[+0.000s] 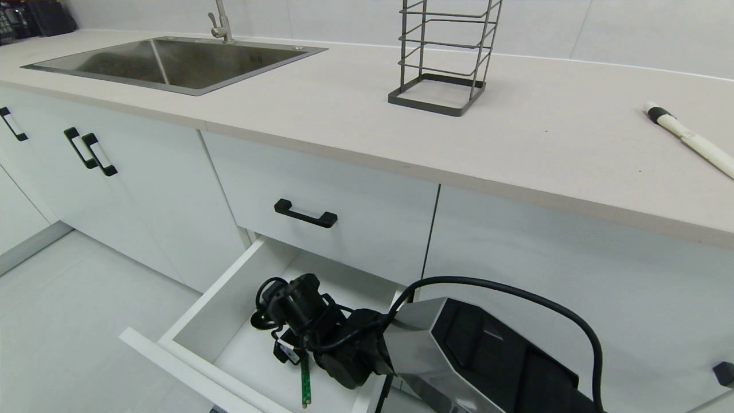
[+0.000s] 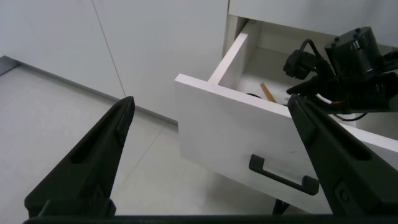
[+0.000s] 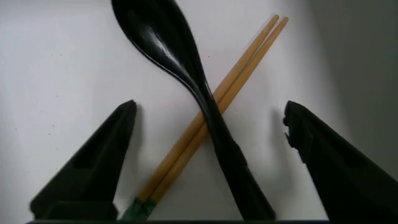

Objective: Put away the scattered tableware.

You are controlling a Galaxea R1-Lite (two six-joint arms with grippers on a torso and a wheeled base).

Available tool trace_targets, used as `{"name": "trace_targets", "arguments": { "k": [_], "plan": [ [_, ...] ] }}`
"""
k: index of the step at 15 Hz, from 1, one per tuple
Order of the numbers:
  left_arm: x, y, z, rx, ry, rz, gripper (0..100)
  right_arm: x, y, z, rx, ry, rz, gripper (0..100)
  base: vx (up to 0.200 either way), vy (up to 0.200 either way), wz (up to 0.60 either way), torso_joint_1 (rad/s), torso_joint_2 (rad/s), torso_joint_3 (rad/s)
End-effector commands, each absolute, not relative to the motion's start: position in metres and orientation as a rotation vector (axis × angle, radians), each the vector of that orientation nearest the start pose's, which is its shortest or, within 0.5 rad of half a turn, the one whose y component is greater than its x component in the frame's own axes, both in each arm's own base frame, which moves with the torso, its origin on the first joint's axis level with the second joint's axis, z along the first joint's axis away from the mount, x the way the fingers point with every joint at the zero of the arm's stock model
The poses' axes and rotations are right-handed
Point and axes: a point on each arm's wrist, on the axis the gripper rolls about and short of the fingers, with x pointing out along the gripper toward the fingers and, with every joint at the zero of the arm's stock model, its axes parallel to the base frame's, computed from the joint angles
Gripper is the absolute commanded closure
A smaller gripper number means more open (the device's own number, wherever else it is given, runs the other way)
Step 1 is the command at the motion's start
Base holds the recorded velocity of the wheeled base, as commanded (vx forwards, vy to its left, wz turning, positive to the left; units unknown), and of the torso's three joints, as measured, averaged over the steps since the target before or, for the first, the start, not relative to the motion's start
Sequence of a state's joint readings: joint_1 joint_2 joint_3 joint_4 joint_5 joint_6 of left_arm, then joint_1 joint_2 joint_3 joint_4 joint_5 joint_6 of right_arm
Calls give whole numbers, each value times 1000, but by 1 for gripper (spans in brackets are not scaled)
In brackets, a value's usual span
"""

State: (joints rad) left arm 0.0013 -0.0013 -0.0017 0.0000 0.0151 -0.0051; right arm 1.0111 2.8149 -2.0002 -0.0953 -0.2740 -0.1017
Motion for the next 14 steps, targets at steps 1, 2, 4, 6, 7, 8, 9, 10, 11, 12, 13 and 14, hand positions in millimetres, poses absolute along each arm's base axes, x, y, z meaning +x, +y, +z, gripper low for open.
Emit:
{"name": "trace_targets", "arguments": {
  "k": [1, 2, 4, 6, 7, 8, 9, 10, 11, 12, 13, 14],
  "plan": [
    [-23, 0, 76, -5, -2, 17, 0, 283, 455, -28, -527, 525, 735, 0, 0, 0, 0, 0, 0, 0],
    [-23, 0, 76, -6, -2, 17, 0, 275, 460, -18, -526, 514, 750, 0, 0, 0, 0, 0, 0, 0],
    [-23, 0, 76, -5, -2, 17, 0, 266, 465, 9, -505, 475, 764, 0, 0, 0, 0, 0, 0, 0],
    [-23, 0, 76, -6, -2, 17, 0, 252, 464, 38, -494, 453, 785, 0, 0, 0, 0, 0, 0, 0],
    [-23, 0, 76, -6, -2, 17, 0, 241, 460, 57, -493, 441, 796, 0, 0, 0, 0, 0, 0, 0],
    [-23, 0, 76, -6, -2, 17, 0, 231, 456, 71, -491, 435, 807, 0, 0, 0, 0, 0, 0, 0],
    [-23, 0, 76, -5, -2, 17, 0, 225, 452, 79, -491, 434, 812, 0, 0, 0, 0, 0, 0, 0],
    [-23, 0, 76, -6, -2, 17, 0, 220, 446, 87, -492, 435, 813, 0, 0, 0, 0, 0, 0, 0],
    [-23, 0, 76, -6, -2, 17, 0, 214, 440, 94, -497, 434, 814, 0, 0, 0, 0, 0, 0, 0],
    [-23, 0, 76, -5, -2, 17, 0, 207, 437, 105, -493, 424, 822, 0, 0, 0, 0, 0, 0, 0],
    [-23, 0, 76, -6, -2, 17, 0, 201, 435, 117, -481, 406, 832, 0, 0, 0, 0, 0, 0, 0],
    [-23, 0, 76, -6, -2, 15, 0, 198, 432, 128, -468, 391, 837, 0, 0, 0, 0, 0, 0, 0]
  ]
}}
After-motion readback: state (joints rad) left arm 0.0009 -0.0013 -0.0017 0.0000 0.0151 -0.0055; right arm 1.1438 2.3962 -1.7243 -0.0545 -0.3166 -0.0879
